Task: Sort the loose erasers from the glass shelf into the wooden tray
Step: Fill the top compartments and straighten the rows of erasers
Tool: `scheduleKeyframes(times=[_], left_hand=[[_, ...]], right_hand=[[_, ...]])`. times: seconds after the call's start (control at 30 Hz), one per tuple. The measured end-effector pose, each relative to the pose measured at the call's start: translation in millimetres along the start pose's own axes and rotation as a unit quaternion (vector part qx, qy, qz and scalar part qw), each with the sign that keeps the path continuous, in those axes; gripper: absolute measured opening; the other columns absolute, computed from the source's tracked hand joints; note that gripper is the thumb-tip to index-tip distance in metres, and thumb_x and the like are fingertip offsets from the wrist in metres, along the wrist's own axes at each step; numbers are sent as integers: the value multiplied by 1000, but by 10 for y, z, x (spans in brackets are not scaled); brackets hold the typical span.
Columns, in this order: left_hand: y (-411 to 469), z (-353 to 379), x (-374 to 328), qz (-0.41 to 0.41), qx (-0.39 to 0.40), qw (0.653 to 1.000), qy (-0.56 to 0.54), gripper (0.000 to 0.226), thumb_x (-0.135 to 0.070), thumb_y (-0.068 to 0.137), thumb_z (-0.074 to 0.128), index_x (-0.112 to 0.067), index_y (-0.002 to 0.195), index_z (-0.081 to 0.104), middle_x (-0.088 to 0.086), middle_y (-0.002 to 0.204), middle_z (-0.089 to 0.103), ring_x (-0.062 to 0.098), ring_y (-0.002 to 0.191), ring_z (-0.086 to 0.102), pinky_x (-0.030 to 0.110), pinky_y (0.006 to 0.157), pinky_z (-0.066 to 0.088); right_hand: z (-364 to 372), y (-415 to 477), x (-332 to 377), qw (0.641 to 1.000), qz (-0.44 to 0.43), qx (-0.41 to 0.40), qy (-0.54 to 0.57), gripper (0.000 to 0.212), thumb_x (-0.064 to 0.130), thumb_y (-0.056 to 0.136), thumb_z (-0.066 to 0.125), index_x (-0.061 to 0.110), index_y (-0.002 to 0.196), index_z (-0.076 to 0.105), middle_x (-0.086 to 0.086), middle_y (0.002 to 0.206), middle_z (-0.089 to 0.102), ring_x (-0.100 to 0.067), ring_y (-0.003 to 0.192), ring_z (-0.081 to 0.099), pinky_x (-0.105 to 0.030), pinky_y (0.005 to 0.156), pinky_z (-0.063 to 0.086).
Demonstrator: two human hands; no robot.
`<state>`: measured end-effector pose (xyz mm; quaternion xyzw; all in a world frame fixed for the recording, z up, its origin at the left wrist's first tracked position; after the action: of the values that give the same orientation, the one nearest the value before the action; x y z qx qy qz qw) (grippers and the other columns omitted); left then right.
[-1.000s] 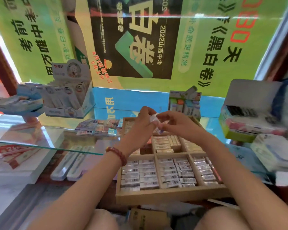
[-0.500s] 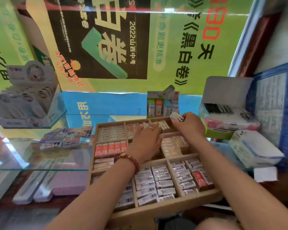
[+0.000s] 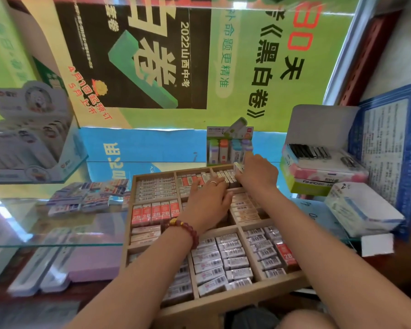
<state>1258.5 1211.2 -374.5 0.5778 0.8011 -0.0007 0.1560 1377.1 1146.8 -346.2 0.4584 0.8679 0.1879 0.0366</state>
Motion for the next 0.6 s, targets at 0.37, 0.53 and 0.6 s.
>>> scheduleKeyframes(times=[0.37, 0.53, 0.6], left_hand=[[-2, -23, -5, -10, 14, 1000, -15, 39, -38, 100, 29, -21, 130, 47, -4, 150, 34, 13, 138, 28, 45, 117, 3], [-9, -46, -14, -10, 9, 1000, -24, 38, -36, 100, 30, -21, 129, 48, -4, 147, 37, 13, 136, 31, 43, 117, 2], [-11, -44, -14, -10, 9, 1000, -27, 37, -36, 100, 30, -21, 129, 48, -4, 147, 38, 13, 135, 32, 43, 116, 1]], right_hand=[[84, -60, -277, 988, -69, 96, 101, 37, 34, 98, 45, 22, 131, 53, -6, 130, 44, -26, 115, 50, -39, 87, 44], [-19, -37, -300, 989, -67, 57, 117, 14, 17, 88, 60, 20, 101, 66, -1, 108, 59, -21, 99, 56, -31, 75, 42], [-24, -5, -245, 993, -75, 69, 65, 11, 13, 86, 60, 19, 93, 66, -3, 106, 61, -23, 98, 56, -32, 75, 43]])
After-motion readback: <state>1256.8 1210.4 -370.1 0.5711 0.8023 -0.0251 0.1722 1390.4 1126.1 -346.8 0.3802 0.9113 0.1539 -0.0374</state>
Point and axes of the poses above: each hand's wrist, its own y-axis towards the middle knuckle, its own z-axis out of the palm, x = y × z, the point moved 2 cm from there along y, towards the middle knuckle
